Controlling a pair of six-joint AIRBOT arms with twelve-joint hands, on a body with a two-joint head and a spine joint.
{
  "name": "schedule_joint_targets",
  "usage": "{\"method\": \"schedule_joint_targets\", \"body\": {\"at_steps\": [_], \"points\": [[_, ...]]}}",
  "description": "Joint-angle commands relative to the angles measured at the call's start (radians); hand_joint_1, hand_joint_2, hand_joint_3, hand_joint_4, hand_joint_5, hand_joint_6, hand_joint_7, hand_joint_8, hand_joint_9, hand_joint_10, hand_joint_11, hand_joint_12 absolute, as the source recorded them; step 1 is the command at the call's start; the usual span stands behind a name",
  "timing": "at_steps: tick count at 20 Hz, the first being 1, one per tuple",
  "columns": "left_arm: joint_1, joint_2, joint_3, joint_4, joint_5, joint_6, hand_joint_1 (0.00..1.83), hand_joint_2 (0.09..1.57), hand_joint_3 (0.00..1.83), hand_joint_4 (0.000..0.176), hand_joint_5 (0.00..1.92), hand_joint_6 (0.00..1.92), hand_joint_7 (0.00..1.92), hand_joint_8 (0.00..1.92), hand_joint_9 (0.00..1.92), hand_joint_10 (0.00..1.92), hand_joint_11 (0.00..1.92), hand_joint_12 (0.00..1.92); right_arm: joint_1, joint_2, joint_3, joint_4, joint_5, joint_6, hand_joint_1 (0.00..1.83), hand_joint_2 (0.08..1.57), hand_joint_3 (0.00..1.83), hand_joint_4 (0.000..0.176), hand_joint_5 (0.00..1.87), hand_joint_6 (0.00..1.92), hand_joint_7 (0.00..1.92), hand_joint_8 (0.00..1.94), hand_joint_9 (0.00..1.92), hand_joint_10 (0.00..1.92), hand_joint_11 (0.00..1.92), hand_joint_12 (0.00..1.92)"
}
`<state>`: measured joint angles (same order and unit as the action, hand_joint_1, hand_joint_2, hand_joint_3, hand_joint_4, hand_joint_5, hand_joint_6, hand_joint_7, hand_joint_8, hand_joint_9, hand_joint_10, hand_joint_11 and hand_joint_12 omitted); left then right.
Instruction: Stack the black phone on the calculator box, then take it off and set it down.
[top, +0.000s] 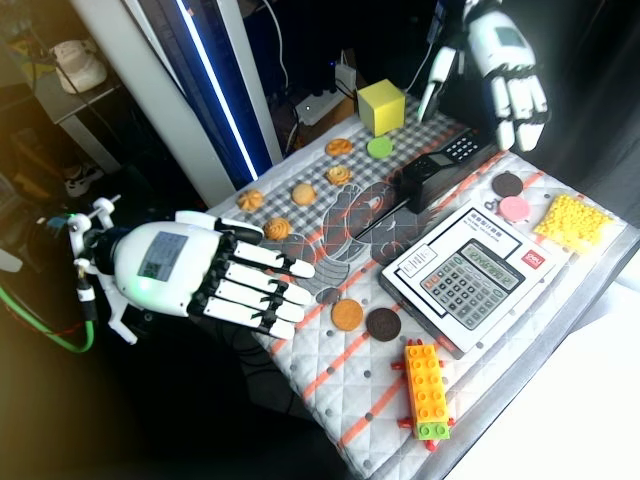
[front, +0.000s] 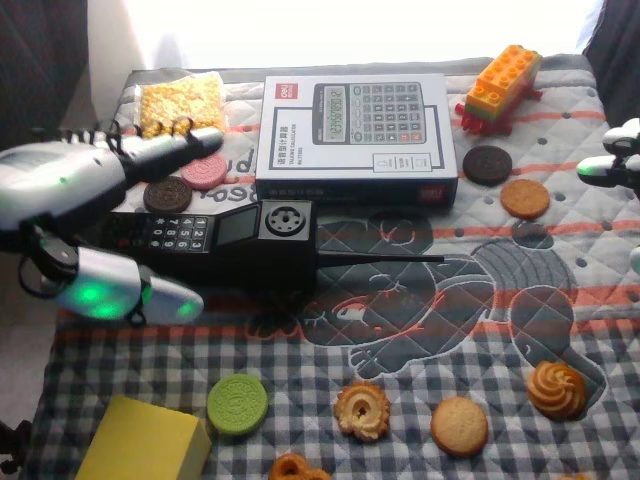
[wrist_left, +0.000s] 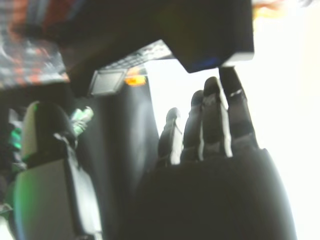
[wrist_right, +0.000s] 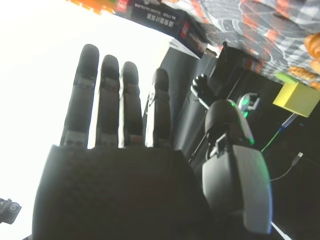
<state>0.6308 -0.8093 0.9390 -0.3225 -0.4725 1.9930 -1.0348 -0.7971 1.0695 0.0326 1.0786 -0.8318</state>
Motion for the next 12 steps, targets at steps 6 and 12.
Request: {"method": "schedule_joint_targets", "body": {"at_steps": [6,12], "points": [[-0.059,-0.038,0.056,-0.041,0.028,0.121,0.73,0.81,0.0,0.176,0.03,0.0,0.29,0.01,0.36,0.02,0.0,0.75,0.011,0.008,-0.001,0.019,0.119,0.003,0.16,1.29,0.0,0.106,0.39,0.0,0.36,0.0,0.39,0.0,0.32,0.34],[-0.082,-0.082,0.108,-0.052,0.088,0.121,0.79,1.0,0.0,0.036,0.54,0.03,0.61,0.02,0.58,0.05,0.0,0.94,0.011,0.008,-0.001,0.017,0.117,0.003,0.15,1.29,0.0,0.107,0.4,0.0,0.36,0.0,0.39,0.01,0.32,0.31]]}}
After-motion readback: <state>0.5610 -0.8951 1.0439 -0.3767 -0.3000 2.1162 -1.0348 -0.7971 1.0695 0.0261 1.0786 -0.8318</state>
